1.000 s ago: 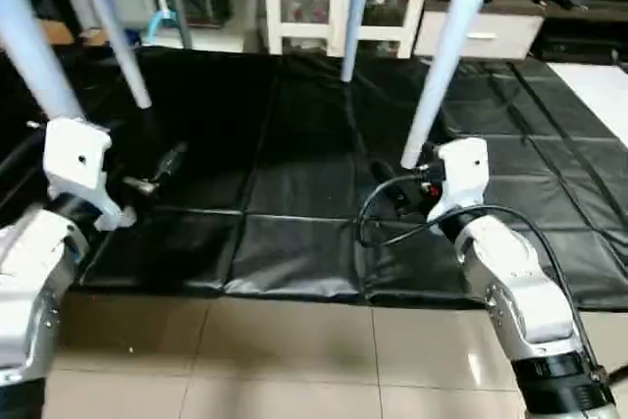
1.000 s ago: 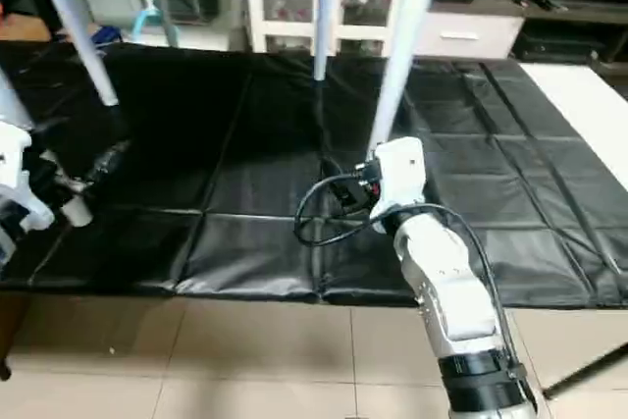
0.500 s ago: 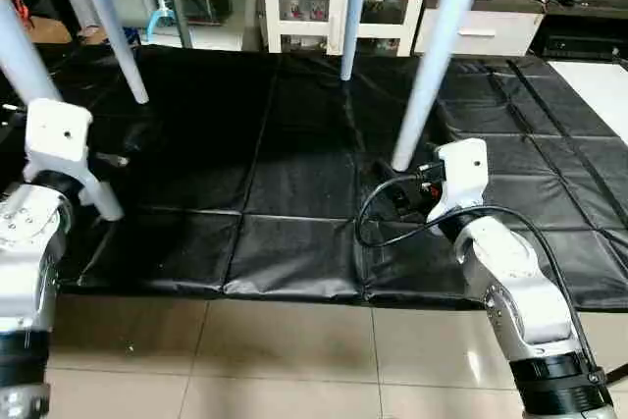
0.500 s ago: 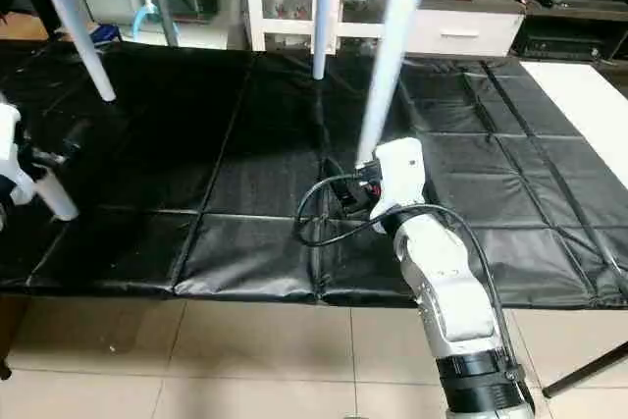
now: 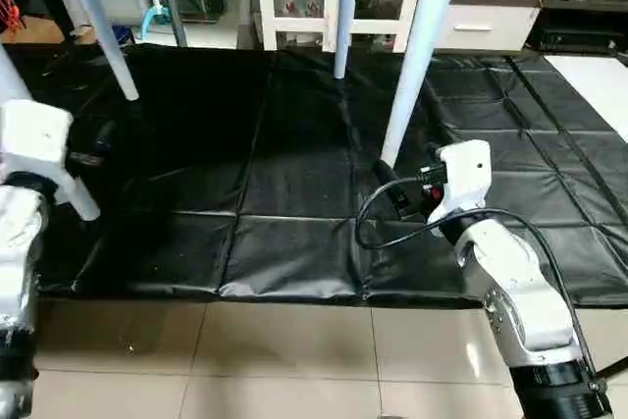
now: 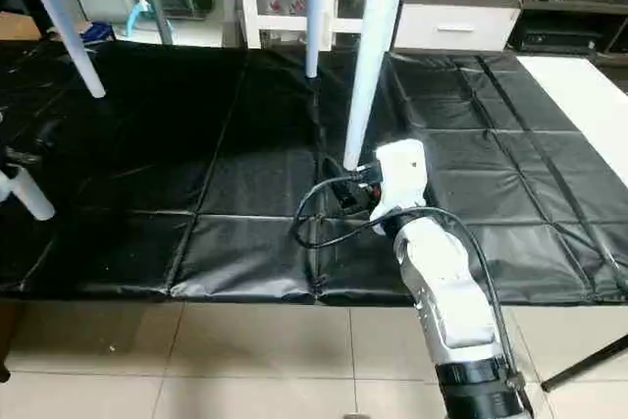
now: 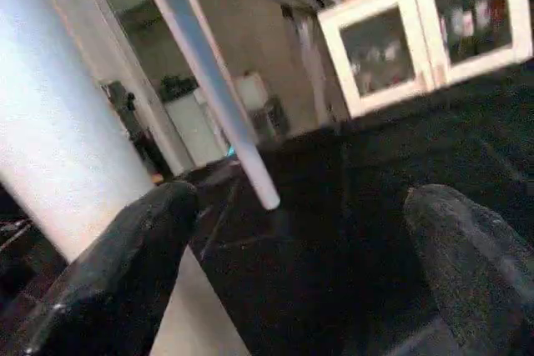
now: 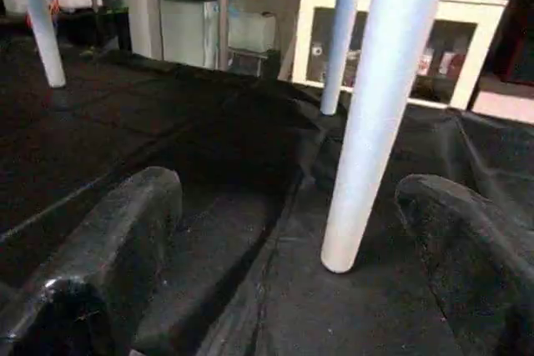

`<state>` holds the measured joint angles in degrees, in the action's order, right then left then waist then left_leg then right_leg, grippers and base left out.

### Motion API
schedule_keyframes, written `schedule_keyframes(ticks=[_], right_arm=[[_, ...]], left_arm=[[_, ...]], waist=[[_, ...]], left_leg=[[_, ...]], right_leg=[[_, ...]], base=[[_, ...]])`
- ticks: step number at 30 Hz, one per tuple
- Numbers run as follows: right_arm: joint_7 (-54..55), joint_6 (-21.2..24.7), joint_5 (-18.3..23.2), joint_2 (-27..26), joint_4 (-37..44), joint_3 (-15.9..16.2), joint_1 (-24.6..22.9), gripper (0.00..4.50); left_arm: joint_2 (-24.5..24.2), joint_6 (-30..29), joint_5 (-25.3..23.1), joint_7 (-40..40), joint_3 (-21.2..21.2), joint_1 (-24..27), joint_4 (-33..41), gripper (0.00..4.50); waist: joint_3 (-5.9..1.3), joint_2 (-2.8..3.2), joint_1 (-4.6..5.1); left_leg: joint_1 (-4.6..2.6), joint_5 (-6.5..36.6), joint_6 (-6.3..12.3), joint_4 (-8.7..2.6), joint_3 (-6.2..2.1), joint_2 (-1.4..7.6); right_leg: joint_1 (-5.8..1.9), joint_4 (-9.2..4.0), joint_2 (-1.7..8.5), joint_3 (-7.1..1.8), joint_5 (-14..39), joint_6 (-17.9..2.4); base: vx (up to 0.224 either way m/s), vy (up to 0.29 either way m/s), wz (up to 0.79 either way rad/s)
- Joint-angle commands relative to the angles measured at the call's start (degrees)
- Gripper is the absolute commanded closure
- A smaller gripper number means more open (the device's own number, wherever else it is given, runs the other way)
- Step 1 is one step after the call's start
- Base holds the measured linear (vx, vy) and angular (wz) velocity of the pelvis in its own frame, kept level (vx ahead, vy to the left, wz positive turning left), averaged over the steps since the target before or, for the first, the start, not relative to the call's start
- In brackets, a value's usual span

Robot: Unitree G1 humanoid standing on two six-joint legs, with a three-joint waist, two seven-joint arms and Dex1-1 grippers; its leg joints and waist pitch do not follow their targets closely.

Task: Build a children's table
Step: Flip table

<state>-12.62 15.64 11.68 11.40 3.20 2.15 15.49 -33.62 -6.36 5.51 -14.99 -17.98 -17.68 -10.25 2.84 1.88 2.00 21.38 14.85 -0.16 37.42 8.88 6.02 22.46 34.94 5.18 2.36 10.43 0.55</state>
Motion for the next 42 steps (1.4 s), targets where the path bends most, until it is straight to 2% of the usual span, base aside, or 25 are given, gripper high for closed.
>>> schedule_keyframes(ticks=[1, 4, 5, 7, 8, 9, 10, 11, 12, 13, 14, 15, 16, 17, 18, 19, 20, 23, 25, 26, 32, 37, 41, 42], right_arm=[[-0.3, -1.8, 1.4, -0.4, 2.0, -1.7, 0.5, 0.04], [0.3, -4.0, 0.8, -0.2, 0.8, -2.8, 1.8, 0.04], [1.0, -5.0, 0.2, 0.4, -1.4, -3.7, 3.6, 0.04], [1.2, -5.1, -0.2, 0.7, -2.4, -4.0, 4.3, 0.04], [0.9, -5.8, -0.6, 1.1, -5.3, -4.2, 6.3, 0.04], [0.8, -6.9, -1.3, 1.7, -10.0, -4.5, 9.7, 0.04], [0.6, -8.0, -1.7, 2.1, -15.0, -4.9, 13.5, 0.04], [0.3, -8.5, -1.7, 2.3, -17.7, -5.2, 15.4, 0.04], [-0.3, -9.5, -2.1, 2.9, -21.6, -5.1, 18.2, 0.04], [-0.3, -9.5, -2.1, 2.9, -21.6, -5.1, 18.2, 0.04], [-0.7, -10.5, -2.6, 3.5, -24.9, -5.0, 20.6, 0.04], [-1.0, -11.8, -3.0, 4.0, -28.8, -5.1, 23.2, 0.04], [-0.9, -13.2, -3.5, 4.5, -33.1, -5.3, 26.2, 0.04], [-1.0, -14.4, -4.0, 4.9, -37.3, -5.4, 29.0, 0.04], [-1.0, -14.4, -4.0, 4.9, -37.3, -5.4, 29.0, 0.04], [-0.9, -15.3, -4.4, 5.3, -41.0, -5.5, 31.3, 0.04], [-1.4, -16.3, -4.8, 5.5, -45.2, -5.5, 33.9, 0.04], [-2.1, -17.9, -5.3, 5.6, -52.0, -5.5, 38.0, 0.04], [-4.1, -19.1, -5.2, 5.4, -57.3, -5.6, 41.0, 0.04], [-7.3, -19.6, -4.4, 5.3, -61.1, -6.2, 43.2, 0.04], [-18.3, -20.8, -3.6, 7.2, -70.7, -7.5, 48.1, 0.04], [-25.4, -21.5, -2.5, 9.2, -73.8, -9.0, 49.7, 0.04], [-30.4, -21.3, -2.7, 10.9, -75.3, -9.3, 50.2, 0.04], [-31.8, -21.6, -3.0, 11.4, -75.9, -9.2, 50.4, 0.04]], left_arm=[[0.8, -1.2, 2.1, -0.4, -1.9, 1.6, 4.6, 0.00], [2.4, -2.5, 5.3, -0.7, -2.7, 3.1, 8.9, 0.00], [3.6, -3.6, 7.1, -1.2, -2.2, 4.2, 12.2, 0.00], [4.1, -4.0, 7.6, -1.4, -1.9, 4.5, 13.4, 0.00], [5.0, -5.3, 8.7, -1.6, -0.9, 5.2, 15.9, 0.00], [6.4, -7.3, 10.4, -2.1, 1.0, 6.2, 19.4, 0.00], [7.6, -9.4, 12.4, -3.1, 3.5, 7.4, 23.0, 0.00], [8.0, -10.6, 13.5, -4.0, 5.0, 8.1, 24.9, 0.00], [8.2, -11.8, 14.2, -4.8, 7.2, 8.9, 27.0, 0.00], [8.2, -11.8, 14.2, -4.8, 7.2, 8.9, 27.0, 0.00], [8.5, -12.7, 14.7, -5.4, 9.0, 9.6, 28.7, 0.00], [8.8, -13.9, 15.0, -5.8, 10.5, 10.2, 30.5, 0.00], [9.3, -14.8, 15.1, -5.6, 11.9, 10.5, 31.8, 0.00], [10.0, -15.6, 15.0, -5.3, 12.8, 10.6, 32.7, 0.00], [10.0, -15.6, 15.0, -5.3, 12.8, 10.6, 32.7, 0.00], [10.6, -16.1, 14.9, -4.8, 13.4, 10.6, 33.2, 0.00], [11.1, -17.1, 14.8, -4.2, 13.8, 10.7, 34.0, 0.00], [11.3, -19.4, 15.0, -3.6, 14.6, 11.3, 35.9, 0.00], [10.8, -21.1, 15.8, -3.5, 15.3, 12.0, 37.6, 0.00], [10.3, -21.9, 16.1, -3.9, 15.7, 12.4, 38.6, 0.00], [10.4, -23.8, 16.1, -4.4, 16.1, 12.8, 40.5, 0.00], [10.1, -24.7, 16.4, -4.2, 16.1, 13.1, 41.5, 0.00], [9.8, -25.1, 16.6, -4.6, 16.3, 13.5, 42.1, 0.00], [9.7, -25.4, 16.6, -4.7, 16.4, 13.6, 42.3, 0.00]], waist=[[-3.17, 1.22, -0.02], [-2.95, 1.30, -0.26], [-2.95, 0.89, -0.30], [-2.82, 1.04, -0.54], [-2.89, 1.39, -0.53], [-2.74, 1.69, -0.56], [-2.75, 1.48, -0.38], [-2.84, 1.35, -0.67], [-2.79, 1.25, -0.71], [-2.86, 1.16, -0.80], [-3.01, 1.29, -0.85], [-3.07, 1.24, -0.90], [-3.28, 0.82, -0.86], [-3.42, 0.94, -1.10], [-3.56, 1.03, -1.04], [-3.59, 1.07, -1.20], [-3.70, 0.90, -1.12], [-3.42, 0.99, -1.32], [-3.50, 1.32, -1.38], [-3.40, 1.25, -1.37], [-3.34, 1.31, -2.02], [-3.42, 1.08, -2.45], [-3.43, 1.26, -2.58], [-3.39, 1.15, -2.54]], left_leg=[[-0.78, 12.1, -2.59, -6.89, -2.65, 6.06], [-0.90, 13.4, -2.80, -7.02, -2.59, 6.15], [-0.86, 13.6, -2.81, -7.03, -2.54, 6.13], [-0.96, 14.3, -3.08, -7.06, -2.40, 6.09], [-1.09, 14.7, -3.52, -6.94, -2.25, 5.91], [-0.90, 15.3, -3.75, -7.13, -2.50, 5.95], [-0.83, 16.6, -4.40, -7.08, -2.62, 5.99], [-1.18, 17.0, -4.24, -6.83, -2.26, 5.90], [-1.07, 16.3, -3.71, -6.72, -2.08, 5.76], [-0.91, 15.4, -3.15, -6.65, -1.89, 5.73], [-0.41, 12.1, -1.86, -6.54, -1.98, 5.74], [-0.39, 9.3, -0.79, -6.32, -1.80, 5.80], [-0.35, 6.9, 0.03, -6.10, -1.53, 5.91], [-0.43, 4.7, 1.12, -5.74, -1.25, 5.80], [-0.45, 3.9, 1.69, -5.54, -1.11, 5.74], [-0.44, 3.3, 2.31, -5.48, -0.99, 5.71], [-0.18, 1.7, 3.98, -5.23, -0.94, 5.76], [-0.18, 3.9, 4.88, -5.30, -0.87, 5.96], [-0.34, 4.8, 4.67, -5.31, -0.91, 6.17], [-0.28, 5.6, 4.54, -5.36, -0.88, 6.18], [-0.34, 6.4, 5.09, -5.25, -0.70, 6.31], [-0.21, 6.2, 5.62, -5.15, -0.74, 6.40], [-0.16, 6.4, 6.13, -5.04, -0.80, 6.37], [-0.10, 6.6, 6.39, -5.03, -0.80, 6.37]], right_leg=[[-2.17, -2.51, 3.73, -2.52, 1.2, -16.0], [-1.89, -2.73, 3.65, -2.48, 3.4, -15.9], [-1.92, -2.78, 3.64, -2.48, 3.7, -15.8], [-1.70, -2.96, 3.52, -2.52, 5.7, -15.7], [-1.53, -2.79, 3.45, -2.49, 5.7, -15.6], [-1.72, -2.79, 3.47, -2.44, 6.3, -15.4], [-1.82, -2.80, 3.62, -2.32, 7.7, -15.8], [-1.55, -3.06, 3.64, -2.39, 8.5, -16.1], [-1.48, -3.13, 3.53, -2.47, 8.1, -16.2], [-1.60, -3.09, 3.62, -2.52, 7.3, -16.4], [-2.23, -2.81, 3.74, -2.50, 5.0, -16.7], [-2.23, -2.73, 3.65, -2.37, 2.9, -17.2], [-2.44, -2.49, 3.68, -2.23, 1.2, -18.0], [-2.46, -2.40, 3.64, -2.21, -0.3, -18.7], [-2.41, -2.23, 3.59, -2.20, -0.9, -19.2], [-2.41, -2.30, 3.51, -2.17, -1.6, -19.4], [-2.32, -1.95, 3.40, -2.02, -3.0, -20.2], [-2.21, -2.28, 3.41, -1.93, -0.3, -20.5], [-2.11, -2.05, 3.32, -1.77, 0.3, -20.7], [-2.08, -2.11, 3.20, -1.72, 0.8, -20.8], [-2.07, -1.96, 3.28, -1.69, 0.8, -21.7], [-2.14, -1.86, 3.42, -1.71, 1.2, -21.6], [-2.13, -1.87, 3.41, -1.61, 1.7, -21.8], [-2.11, -1.89, 3.36, -1.57, 1.9, -21.9]], base=[[0.000, 0.000, 0.00], [0.000, 0.000, 0.00], [0.000, 0.000, 0.00], [0.000, 0.000, 0.00], [0.000, 0.000, 0.00], [0.000, 0.000, 0.00], [0.000, 0.000, 0.00], [0.000, 0.000, 0.00], [0.000, 0.000, 0.00], [0.000, 0.000, 0.00], [0.000, 0.000, 0.00], [0.000, 0.000, 0.00], [0.000, 0.000, 0.00], [0.000, 0.000, 0.00], [0.000, 0.000, 0.00], [0.000, 0.000, 0.00], [0.000, 0.000, 0.00], [0.000, 0.000, 0.00], [0.000, 0.000, 0.00], [0.000, 0.000, 0.00], [0.000, 0.000, 0.00], [0.000, 0.000, 0.00], [0.000, 0.000, 0.00], [0.000, 0.000, 0.00]])
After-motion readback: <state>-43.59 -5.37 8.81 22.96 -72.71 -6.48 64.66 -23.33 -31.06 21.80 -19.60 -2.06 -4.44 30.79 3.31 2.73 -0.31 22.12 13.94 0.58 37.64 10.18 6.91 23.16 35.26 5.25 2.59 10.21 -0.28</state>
